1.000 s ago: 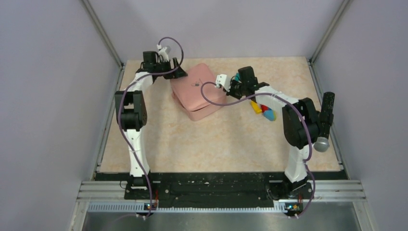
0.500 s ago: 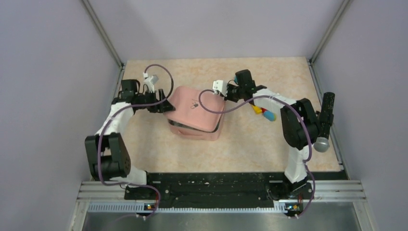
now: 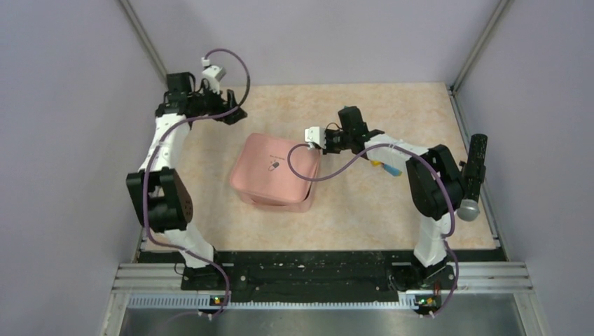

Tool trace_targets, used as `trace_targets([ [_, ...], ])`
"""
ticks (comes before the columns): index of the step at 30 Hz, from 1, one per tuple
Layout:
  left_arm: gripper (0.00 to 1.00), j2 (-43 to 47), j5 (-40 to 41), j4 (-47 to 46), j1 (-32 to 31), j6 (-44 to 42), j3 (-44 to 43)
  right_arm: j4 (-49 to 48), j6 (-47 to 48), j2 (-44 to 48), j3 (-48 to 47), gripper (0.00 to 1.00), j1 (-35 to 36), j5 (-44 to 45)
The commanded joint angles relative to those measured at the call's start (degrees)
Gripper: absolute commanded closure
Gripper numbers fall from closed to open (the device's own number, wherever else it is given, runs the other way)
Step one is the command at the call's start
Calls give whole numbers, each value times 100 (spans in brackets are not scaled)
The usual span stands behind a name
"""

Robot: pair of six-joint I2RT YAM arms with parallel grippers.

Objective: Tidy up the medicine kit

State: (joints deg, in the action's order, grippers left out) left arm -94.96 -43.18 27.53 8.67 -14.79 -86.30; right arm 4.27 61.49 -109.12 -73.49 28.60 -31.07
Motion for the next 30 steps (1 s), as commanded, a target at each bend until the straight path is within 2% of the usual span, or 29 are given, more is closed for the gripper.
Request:
trace_targets([
  [1, 14, -1116, -973, -100, -918, -340, -854, -235, 7, 219, 93, 100, 143, -623],
  [5, 16, -2412, -1781, -40, -1381, 52, -1819, -283, 81, 274, 143, 100, 192, -720],
  [8, 17, -2778, -1928, -236, -1649, 230, -1933, -286, 207, 314, 192, 100, 235, -729],
  [14, 19, -2950, -2232, 49, -1885, 10, -1663, -378, 421, 467, 426, 100, 253, -763],
  [20, 31, -2941, -2831, 272, -1991, 178, -1230, -735, 122, 390, 455, 100, 260, -684],
  [24, 31, -2930, -2726, 896, -2113, -503, -1126, -907, -102, 339, 409, 100, 255, -642],
  [30, 36, -3071, -2642, 1079, -2194, -735, -1107, -1008, -299, 209, 258, 100, 251, -526],
])
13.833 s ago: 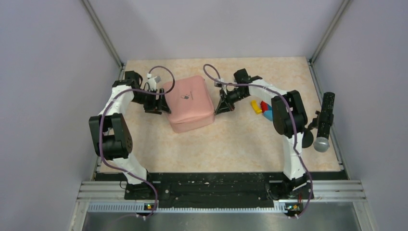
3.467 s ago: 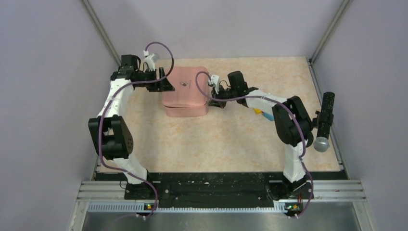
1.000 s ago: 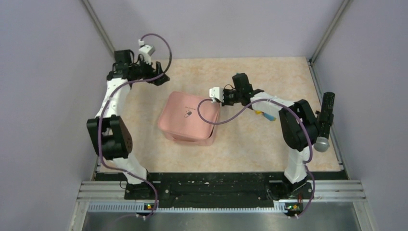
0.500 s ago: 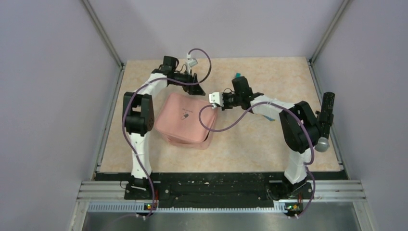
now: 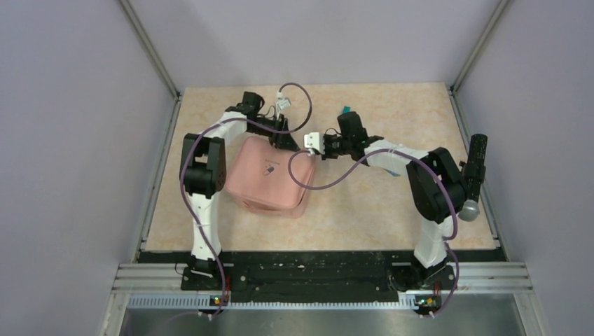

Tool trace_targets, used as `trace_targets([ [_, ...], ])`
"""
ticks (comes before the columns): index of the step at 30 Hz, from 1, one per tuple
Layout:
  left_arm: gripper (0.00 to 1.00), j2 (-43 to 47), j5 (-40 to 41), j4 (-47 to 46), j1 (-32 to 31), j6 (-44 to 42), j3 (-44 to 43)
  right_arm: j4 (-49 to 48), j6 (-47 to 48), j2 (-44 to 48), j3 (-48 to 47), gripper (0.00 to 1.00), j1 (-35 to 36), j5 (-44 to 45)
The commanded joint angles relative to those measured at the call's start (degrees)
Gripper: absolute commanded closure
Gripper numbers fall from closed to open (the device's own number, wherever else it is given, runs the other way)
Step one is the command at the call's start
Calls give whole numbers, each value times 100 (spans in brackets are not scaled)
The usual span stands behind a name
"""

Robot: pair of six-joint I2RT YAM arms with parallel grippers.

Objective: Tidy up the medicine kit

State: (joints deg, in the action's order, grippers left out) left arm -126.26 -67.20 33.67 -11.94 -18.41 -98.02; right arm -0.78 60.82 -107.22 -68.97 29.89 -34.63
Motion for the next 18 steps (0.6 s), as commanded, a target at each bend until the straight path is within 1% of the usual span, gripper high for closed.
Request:
trace_targets([
  [1, 38, 44, -150, 472, -159, -419, 64, -555, -311, -7, -207, 100, 130, -141],
  [3, 45, -7, 72, 400, -200, -452, 63, -600, -405, -42, -230, 100, 125, -103],
  [4, 47, -33, 128, 323, -200, -406, 68, -618, -433, -62, -231, 100, 126, -90],
  [7, 54, -144, 176, 147, -203, -292, 59, -643, -441, -54, -211, 100, 125, -35],
  [8, 58, -180, 173, 122, -203, -292, 37, -615, -436, -45, -206, 100, 123, -23],
  [11, 74, -240, 147, 149, -203, -338, -70, -344, -214, 8, -225, 100, 116, 10],
  [14, 99, -216, 134, 221, -180, -432, -158, -41, -46, 104, -284, 100, 91, 142],
  [18, 100, -141, 136, 219, -110, -420, -165, 563, 122, 244, -311, 100, 32, 342],
])
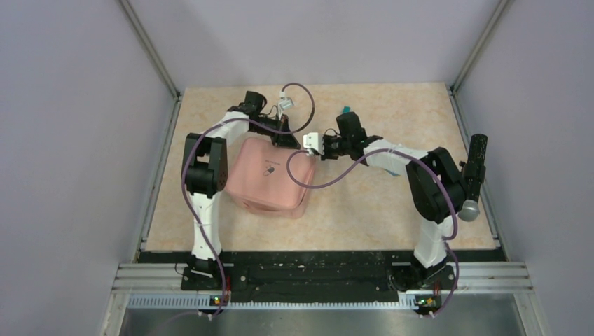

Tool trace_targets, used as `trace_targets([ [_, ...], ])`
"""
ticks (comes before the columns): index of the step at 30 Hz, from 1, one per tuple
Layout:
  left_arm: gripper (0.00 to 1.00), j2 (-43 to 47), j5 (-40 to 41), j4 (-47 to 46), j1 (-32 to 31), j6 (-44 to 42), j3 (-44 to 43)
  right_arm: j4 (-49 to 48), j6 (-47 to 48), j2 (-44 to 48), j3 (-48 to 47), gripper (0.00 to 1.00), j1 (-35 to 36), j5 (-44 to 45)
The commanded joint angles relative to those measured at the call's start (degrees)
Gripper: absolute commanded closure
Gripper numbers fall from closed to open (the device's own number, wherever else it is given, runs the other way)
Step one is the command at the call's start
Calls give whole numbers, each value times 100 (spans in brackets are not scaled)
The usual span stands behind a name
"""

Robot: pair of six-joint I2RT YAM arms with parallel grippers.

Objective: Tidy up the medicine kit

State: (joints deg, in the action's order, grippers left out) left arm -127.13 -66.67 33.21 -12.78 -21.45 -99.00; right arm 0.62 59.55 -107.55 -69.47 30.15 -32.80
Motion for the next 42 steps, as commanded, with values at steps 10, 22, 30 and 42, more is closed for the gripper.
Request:
trace_targets([
  [10, 100, 45, 190, -151, 319, 443, -16, 1140, 262, 959, 232, 100, -29, 325],
  [22, 100, 270, 111, -680, 392, 1075, 186, 2048, 734, 1322, 389, 100, -9, -85],
  [30, 100, 242, 361, -837, 603, 1221, 65, 2396, 61, 1515, 438, 100, 21, -184],
  [42, 57, 972, 1270, -1171, 667, 2124, 296, 911, -2726, 1588, 1006, 100, 30, 141],
])
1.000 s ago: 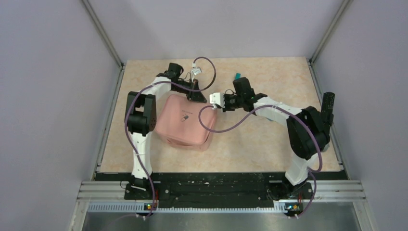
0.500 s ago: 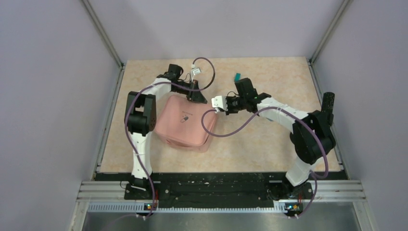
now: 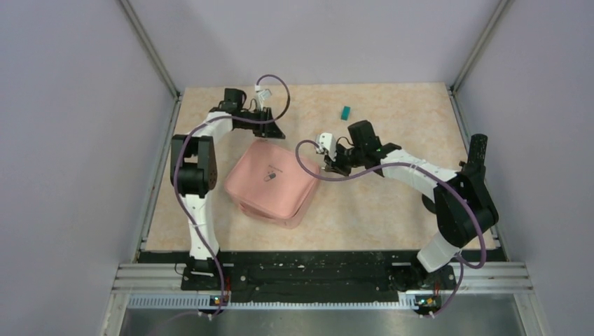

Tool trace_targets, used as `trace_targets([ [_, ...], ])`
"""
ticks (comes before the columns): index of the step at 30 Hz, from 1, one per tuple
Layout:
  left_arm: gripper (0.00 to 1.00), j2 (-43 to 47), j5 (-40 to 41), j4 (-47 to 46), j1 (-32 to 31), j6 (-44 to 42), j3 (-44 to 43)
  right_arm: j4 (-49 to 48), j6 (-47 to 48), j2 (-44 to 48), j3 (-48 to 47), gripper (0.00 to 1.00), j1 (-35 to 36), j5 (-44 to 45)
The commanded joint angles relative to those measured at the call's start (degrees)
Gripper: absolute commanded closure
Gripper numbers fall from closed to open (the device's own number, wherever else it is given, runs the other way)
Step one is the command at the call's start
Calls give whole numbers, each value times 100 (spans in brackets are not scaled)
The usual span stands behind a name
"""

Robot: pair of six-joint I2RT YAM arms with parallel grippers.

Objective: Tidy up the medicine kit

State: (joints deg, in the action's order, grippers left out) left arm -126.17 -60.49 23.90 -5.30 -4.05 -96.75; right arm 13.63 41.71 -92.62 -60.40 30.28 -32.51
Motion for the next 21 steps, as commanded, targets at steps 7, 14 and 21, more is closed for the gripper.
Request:
trace_targets([
  [7, 32, 2654, 2604, -194, 470, 1484, 1411, -522, -1880, -91, -199, 100, -32, 115],
  [14, 33, 3825, 3102, 690, 1297, 1263, 3021, -41, -1683, -412, -300, 100, -42, -526],
  [21, 35, 4499, 3099, 484, 1444, 1296, 4249, -165, -1348, -645, -336, 100, -40, -894],
])
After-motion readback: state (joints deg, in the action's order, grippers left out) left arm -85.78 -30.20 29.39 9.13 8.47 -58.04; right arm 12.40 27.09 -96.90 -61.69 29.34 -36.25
